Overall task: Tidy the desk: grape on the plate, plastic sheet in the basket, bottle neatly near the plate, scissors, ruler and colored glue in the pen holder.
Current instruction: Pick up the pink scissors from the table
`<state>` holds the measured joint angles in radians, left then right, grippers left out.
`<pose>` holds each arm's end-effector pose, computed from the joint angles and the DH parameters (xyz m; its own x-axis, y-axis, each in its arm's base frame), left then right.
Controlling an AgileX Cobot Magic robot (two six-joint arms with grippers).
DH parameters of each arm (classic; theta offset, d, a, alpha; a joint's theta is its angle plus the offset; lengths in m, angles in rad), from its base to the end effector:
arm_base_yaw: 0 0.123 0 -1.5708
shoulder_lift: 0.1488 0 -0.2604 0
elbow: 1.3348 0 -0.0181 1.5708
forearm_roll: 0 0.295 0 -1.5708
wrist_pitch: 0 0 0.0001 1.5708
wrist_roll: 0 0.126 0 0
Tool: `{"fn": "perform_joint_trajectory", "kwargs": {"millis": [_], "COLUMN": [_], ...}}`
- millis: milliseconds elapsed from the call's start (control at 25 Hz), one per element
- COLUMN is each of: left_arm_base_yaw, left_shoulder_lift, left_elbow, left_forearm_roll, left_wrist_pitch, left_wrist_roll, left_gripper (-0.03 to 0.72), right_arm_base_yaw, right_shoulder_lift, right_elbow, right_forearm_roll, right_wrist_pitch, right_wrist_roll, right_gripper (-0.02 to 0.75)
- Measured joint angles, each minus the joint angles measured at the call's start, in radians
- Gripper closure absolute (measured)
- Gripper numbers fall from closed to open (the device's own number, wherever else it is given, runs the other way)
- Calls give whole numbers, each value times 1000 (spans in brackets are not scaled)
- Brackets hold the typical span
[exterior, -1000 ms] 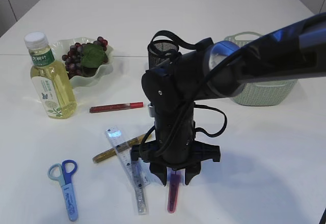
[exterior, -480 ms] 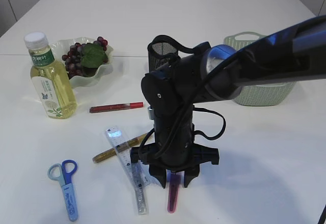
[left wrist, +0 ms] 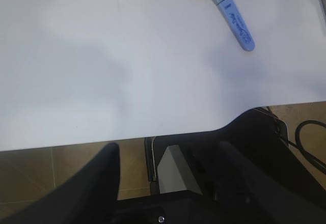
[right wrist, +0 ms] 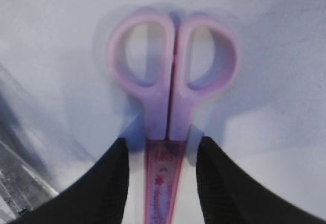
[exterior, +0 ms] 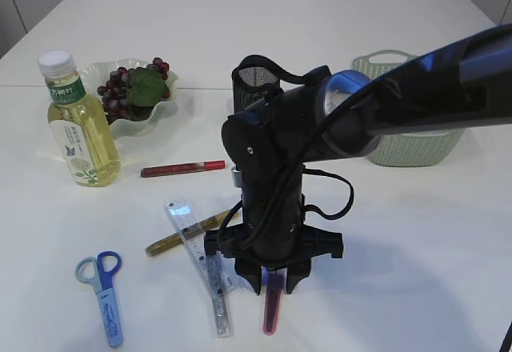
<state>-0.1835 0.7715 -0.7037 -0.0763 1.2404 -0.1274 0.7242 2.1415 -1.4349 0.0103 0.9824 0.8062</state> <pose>0.1753 -0.0418 0.2360 -0.9440 0.0214 -0.3293 0.0640 0.9908 -0.1190 0.3126 0.2780 0.0364 -0.9957 0.0879 0.0275 0.0875 0.9960 -0.0166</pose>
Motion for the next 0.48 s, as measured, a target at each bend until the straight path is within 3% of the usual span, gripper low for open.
{"fn": "perform_joint_trajectory", "kwargs": {"millis": [240,480], "left_arm_base_yaw": [0,0], "left_shoulder_lift": [0,0], "left_elbow": [0,0], "left_forearm_roll": [0,0], "left_wrist_pitch": [0,0], "left_wrist_roll": [0,0], "left_gripper": [256,256], "right_arm_base_yaw": [0,0], "right_shoulder_lift": [0,0], "right_elbow": [0,0], "right_forearm_roll": [-2,-16], "right_wrist_pitch": [-2,-4], "right_wrist_roll": [0,0], "right_gripper": [496,510]}}
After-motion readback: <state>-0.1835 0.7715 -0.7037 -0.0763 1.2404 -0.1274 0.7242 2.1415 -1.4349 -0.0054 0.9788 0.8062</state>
